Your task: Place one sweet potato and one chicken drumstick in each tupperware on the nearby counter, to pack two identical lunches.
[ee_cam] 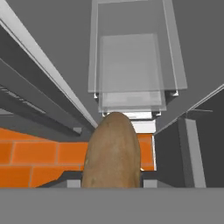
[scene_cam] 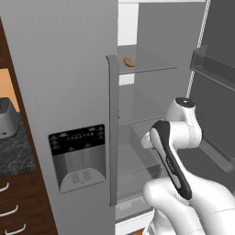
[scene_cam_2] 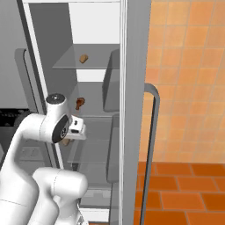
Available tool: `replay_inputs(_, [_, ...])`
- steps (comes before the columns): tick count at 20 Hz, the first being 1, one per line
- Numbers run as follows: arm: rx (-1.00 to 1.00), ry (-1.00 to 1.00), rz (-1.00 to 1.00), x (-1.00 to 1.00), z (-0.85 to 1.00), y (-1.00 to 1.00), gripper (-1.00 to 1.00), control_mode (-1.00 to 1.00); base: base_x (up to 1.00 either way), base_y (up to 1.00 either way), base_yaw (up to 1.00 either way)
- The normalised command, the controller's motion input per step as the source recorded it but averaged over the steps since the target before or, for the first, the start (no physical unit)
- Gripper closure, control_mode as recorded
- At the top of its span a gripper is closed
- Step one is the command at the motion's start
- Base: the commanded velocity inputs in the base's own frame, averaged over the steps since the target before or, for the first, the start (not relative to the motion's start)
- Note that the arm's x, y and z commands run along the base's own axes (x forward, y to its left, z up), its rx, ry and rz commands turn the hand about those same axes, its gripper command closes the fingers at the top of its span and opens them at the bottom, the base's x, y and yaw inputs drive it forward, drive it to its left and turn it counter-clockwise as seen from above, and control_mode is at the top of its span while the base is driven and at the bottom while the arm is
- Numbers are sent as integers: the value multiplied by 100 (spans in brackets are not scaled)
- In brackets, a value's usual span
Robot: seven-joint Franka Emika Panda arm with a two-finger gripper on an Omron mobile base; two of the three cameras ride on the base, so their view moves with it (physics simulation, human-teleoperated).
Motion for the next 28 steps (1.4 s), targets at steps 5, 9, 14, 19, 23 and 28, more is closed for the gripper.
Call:
replay_inputs(5, [0, 0, 0, -33, -2, 0, 100, -100, 0, 0, 0])
replay_inputs(9, [0, 0, 0, 0, 0, 0, 100, 100, -76, 62, 3])
replay_inputs(14, [0, 0, 0, 0, 0, 0, 100, 100, -23, 100, 13])
replay_inputs(19, [0, 0, 0, 0, 0, 0, 100, 100, 0, 100, 16])
replay_inputs(23, [0, 0, 0, 0, 0, 0, 100, 100, 0, 100, 12])
replay_inputs(28, [0, 0, 0, 0, 0, 0, 100, 100, 1, 100, 7])
